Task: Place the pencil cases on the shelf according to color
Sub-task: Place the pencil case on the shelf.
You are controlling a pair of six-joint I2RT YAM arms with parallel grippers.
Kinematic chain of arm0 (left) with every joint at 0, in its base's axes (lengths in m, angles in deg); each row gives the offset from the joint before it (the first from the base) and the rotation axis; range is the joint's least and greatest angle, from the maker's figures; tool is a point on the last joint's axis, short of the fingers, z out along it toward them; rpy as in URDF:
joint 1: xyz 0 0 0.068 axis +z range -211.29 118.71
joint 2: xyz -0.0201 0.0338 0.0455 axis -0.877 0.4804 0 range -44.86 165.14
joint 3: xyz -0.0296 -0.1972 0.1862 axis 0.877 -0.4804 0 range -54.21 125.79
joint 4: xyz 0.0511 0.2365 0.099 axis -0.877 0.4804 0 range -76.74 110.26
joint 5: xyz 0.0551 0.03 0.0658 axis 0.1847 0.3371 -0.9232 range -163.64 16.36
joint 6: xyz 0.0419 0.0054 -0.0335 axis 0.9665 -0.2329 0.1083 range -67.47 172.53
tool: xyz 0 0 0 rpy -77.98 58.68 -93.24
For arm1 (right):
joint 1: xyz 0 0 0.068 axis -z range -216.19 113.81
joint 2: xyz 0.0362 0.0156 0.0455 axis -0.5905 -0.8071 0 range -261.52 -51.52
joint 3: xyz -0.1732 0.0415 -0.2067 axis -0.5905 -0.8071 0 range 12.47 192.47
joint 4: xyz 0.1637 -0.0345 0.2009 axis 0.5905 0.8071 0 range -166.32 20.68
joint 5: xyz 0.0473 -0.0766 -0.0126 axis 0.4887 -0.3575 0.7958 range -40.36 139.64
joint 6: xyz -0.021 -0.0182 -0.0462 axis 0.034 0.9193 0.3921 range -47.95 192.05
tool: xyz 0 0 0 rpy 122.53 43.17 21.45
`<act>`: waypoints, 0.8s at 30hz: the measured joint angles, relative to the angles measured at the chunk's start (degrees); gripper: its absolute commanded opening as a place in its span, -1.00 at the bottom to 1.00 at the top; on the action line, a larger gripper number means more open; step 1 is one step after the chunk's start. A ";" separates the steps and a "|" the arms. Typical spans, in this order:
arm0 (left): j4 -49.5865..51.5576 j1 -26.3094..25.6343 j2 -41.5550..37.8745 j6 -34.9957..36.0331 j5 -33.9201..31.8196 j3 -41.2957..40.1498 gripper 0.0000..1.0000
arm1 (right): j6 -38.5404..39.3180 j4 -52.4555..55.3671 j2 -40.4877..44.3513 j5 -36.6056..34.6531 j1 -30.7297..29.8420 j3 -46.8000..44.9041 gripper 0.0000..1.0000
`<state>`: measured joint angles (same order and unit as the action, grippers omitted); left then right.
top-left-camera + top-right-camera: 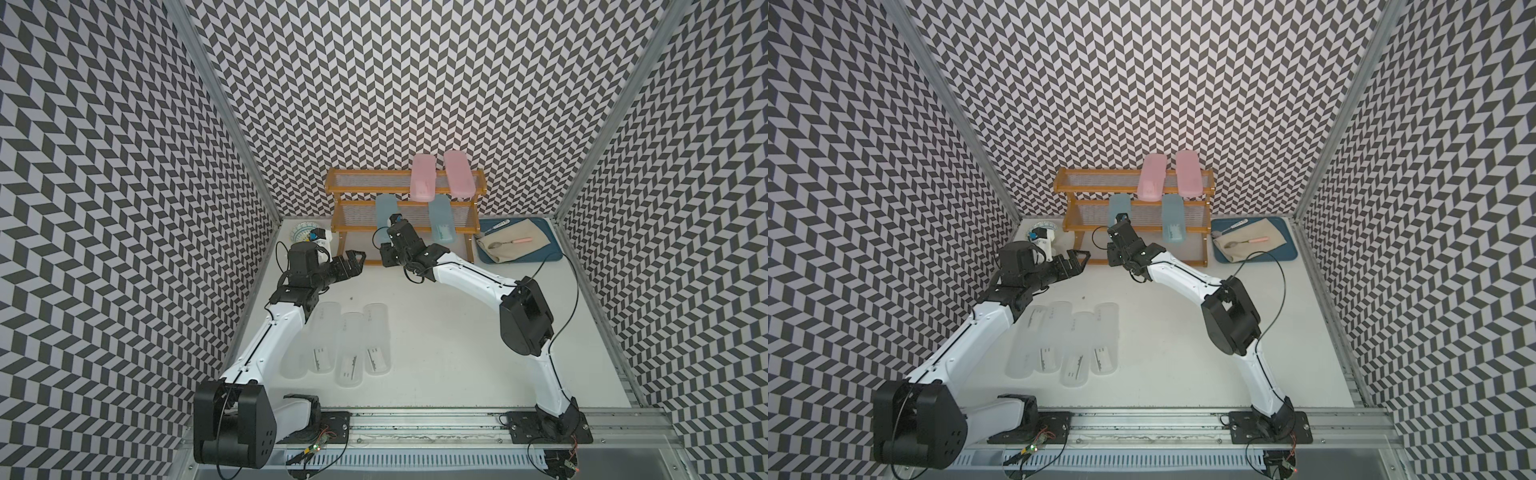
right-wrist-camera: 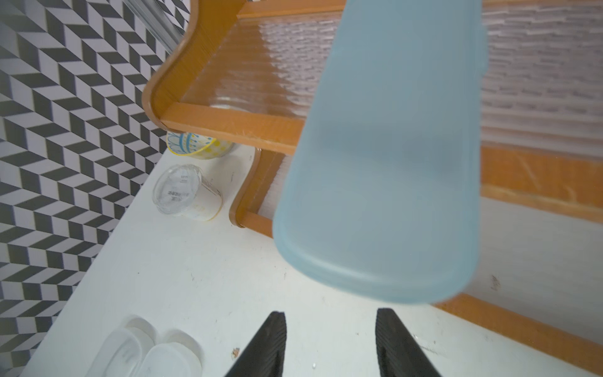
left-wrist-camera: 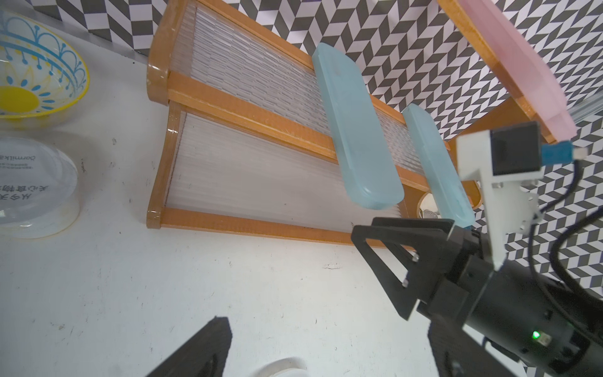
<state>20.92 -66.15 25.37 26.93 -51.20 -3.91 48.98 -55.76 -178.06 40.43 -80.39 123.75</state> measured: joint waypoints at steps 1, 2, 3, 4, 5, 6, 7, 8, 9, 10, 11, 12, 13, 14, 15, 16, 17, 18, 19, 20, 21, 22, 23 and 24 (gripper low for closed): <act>0.02 0.07 0.02 0.00 0.09 0.00 0.98 | 0.09 0.09 -0.81 0.24 0.04 1.46 -0.03; 0.02 0.13 0.02 0.00 0.22 0.00 0.98 | 0.15 0.04 -1.51 0.48 0.09 2.80 -0.03; 0.02 0.15 0.02 0.00 0.28 0.00 0.98 | 0.17 0.04 -2.01 0.68 0.13 3.85 -0.03; 0.02 0.17 0.04 0.00 0.39 0.00 0.98 | 0.20 0.04 -2.58 0.94 0.13 5.05 -0.03; 0.02 0.20 0.07 0.00 0.44 0.00 0.98 | 0.22 0.02 -2.95 1.16 0.13 6.03 -0.03; 0.02 0.20 0.07 0.00 0.46 0.00 0.98 | 0.22 0.00 -3.13 1.29 0.13 6.56 -0.03; 0.04 0.20 0.07 0.00 0.48 0.00 0.98 | 0.22 0.00 -3.15 1.46 0.13 6.75 -0.02; 0.04 0.20 0.07 0.00 0.48 0.00 0.98 | 0.24 -0.02 -3.15 1.64 0.13 6.75 0.01; 0.04 0.20 0.07 0.02 0.48 0.00 0.98 | 0.24 0.00 -3.15 1.84 0.13 6.73 0.04; 0.02 0.20 0.07 0.02 0.46 0.00 0.98 | 0.24 -0.07 -3.15 2.25 0.13 6.49 0.10; 0.04 0.17 0.07 0.02 0.44 0.00 0.98 | 0.17 -0.26 -2.99 2.56 0.13 5.88 0.16; 0.09 0.15 0.07 0.04 0.39 0.00 0.98 | 0.24 -0.46 -2.51 3.13 0.13 4.57 0.26; 0.11 0.09 0.07 0.09 0.33 0.00 0.98 | 0.20 -0.48 -1.70 3.69 0.13 2.75 0.33; 0.15 -0.09 0.07 0.22 0.15 0.00 0.98 | 0.11 -0.50 -0.90 4.02 0.09 1.09 0.38; 0.42 -0.42 0.11 0.39 -0.33 0.02 0.98 | 0.22 -0.31 0.31 4.46 0.00 -1.09 0.44; 0.83 -0.74 0.22 0.57 -0.94 0.07 0.98 | 0.22 -0.26 1.68 4.79 -0.04 -3.48 0.50; 1.33 -1.18 0.31 0.76 -1.60 0.13 0.98 | 0.15 -0.17 2.97 5.01 -0.15 -5.40 0.55; 2.05 -1.79 0.44 0.96 -2.36 0.24 0.98 | -0.04 0.02 4.68 5.29 -0.26 -7.78 0.59; 3.10 -2.49 0.52 1.20 -3.28 0.37 0.98 | -0.13 0.04 6.54 5.62 -0.35 -10.21 0.64; 3.87 -3.06 0.52 1.40 -3.96 0.37 0.98 | -0.39 -0.11 8.37 6.01 -0.42 -12.50 0.66; 4.81 -3.65 0.48 1.53 -4.81 0.37 0.98 | -0.50 -0.44 10.51 6.25 -0.57 -15.23 0.69; 5.68 -4.31 0.31 1.55 -5.60 0.26 0.98 | -0.57 -1.09 12.72 6.36 -0.72 -18.16 0.71; 6.03 -4.87 -0.17 1.46 -6.40 -0.20 0.97 | -0.79 -1.77 14.99 6.58 -0.96 -21.20 0.72; 6.21 -5.51 -1.16 1.16 -7.10 -1.25 0.98 | -0.94 -2.56 17.18 6.60 -1.22 -24.33 0.74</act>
<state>27.12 -71.66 24.22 28.08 -58.31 -5.15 48.04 -58.32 -160.88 47.03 -81.62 99.43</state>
